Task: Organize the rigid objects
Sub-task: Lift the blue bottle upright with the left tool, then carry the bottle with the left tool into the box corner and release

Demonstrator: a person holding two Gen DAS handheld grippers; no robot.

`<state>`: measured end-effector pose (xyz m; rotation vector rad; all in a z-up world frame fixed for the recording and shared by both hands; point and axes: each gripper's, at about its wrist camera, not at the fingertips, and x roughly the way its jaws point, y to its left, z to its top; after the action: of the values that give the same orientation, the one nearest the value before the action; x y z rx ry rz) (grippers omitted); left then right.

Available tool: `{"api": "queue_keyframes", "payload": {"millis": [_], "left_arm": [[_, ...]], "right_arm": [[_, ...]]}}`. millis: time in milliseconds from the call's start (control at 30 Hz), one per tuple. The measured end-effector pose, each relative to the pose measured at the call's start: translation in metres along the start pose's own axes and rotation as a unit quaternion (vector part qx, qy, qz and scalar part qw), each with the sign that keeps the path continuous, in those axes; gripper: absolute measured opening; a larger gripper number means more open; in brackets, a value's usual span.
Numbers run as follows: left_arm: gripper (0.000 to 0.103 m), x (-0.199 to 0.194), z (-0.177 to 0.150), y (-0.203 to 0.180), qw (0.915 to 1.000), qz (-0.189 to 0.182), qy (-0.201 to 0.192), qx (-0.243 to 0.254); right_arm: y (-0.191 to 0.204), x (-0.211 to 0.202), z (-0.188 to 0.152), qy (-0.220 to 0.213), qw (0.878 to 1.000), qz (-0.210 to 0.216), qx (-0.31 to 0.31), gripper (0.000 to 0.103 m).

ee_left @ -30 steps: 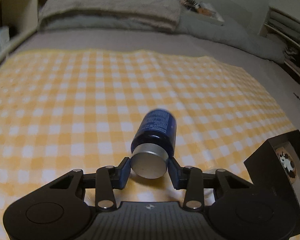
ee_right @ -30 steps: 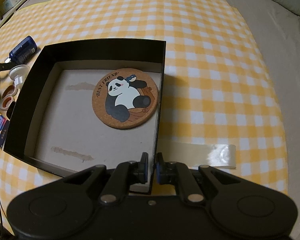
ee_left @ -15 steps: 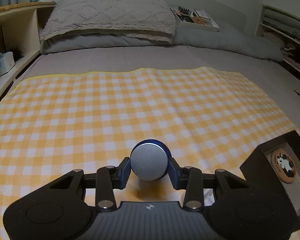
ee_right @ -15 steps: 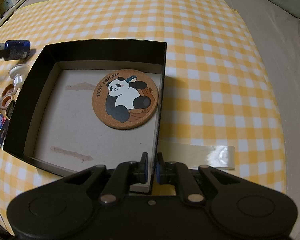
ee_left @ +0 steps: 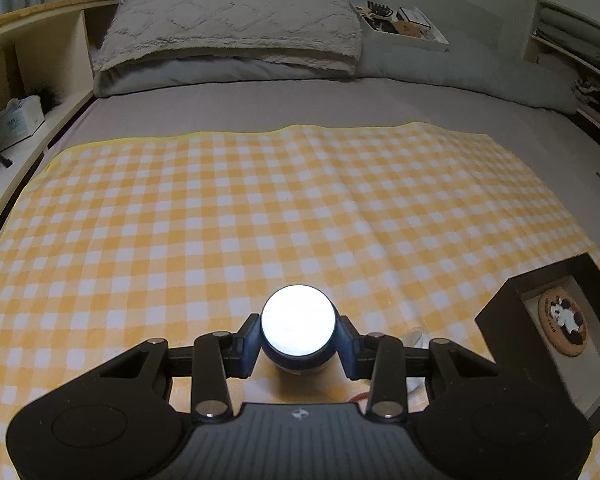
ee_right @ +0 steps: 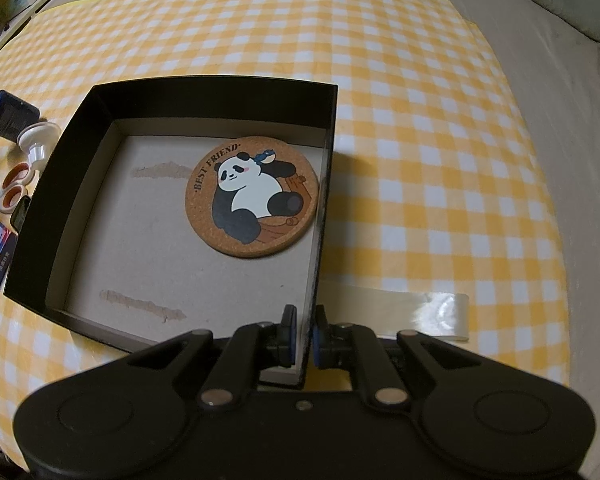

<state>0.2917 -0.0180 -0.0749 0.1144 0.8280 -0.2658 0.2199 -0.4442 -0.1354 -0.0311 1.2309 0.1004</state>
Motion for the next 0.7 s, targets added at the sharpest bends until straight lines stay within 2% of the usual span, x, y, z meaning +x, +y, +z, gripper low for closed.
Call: {"api": "queue_keyframes", "payload": {"millis": [300,467,700], "left_arm": [[0.040,-0.024,0.012,0.005,0.9993,0.003,0.007,-0.035],[0.040,-0.046,0.020,-0.005,0.9985,-0.027,-0.011,-0.046],[0.040,-0.065,0.031,-0.065,0.9953,-0.093,-0.027,0.001]], "right_arm": [[0.001,-0.001,0.000,-0.001,1.000,-0.001,-0.003,0.008],[0.001,-0.001,-0.001,-0.002,1.000,-0.002,-0.002,0.007],[0.001,-0.006,0.000,-0.008,1.000,-0.005,-0.006,0.005]]}}
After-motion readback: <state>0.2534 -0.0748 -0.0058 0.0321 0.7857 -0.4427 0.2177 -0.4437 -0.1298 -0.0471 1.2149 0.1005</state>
